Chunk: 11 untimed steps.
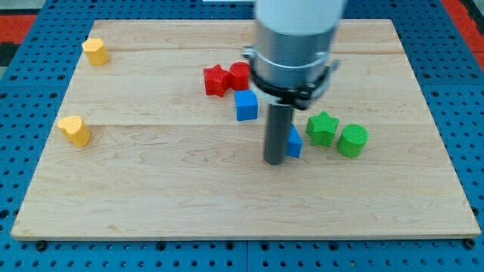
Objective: Separate the blue triangle from the green blocks
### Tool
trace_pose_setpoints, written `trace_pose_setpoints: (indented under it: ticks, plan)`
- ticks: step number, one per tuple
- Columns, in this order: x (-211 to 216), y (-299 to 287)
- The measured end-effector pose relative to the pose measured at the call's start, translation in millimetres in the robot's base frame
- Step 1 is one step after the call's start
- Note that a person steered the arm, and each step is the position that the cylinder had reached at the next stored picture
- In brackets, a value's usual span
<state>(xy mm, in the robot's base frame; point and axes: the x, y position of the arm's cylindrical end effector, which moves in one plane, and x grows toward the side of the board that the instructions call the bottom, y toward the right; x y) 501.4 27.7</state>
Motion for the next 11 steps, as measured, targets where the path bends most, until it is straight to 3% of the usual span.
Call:
trace_pose_setpoints:
  ticks: [1, 3, 4, 6, 8, 9, 11]
  plan:
    - [-5.8, 34.4]
    - [53.6, 75.6]
    - [17.8, 118.4]
    - [-20.3, 98.8]
    - [-26.0, 2.3]
    - [-28.0, 0.4]
    - [20.9, 5.6]
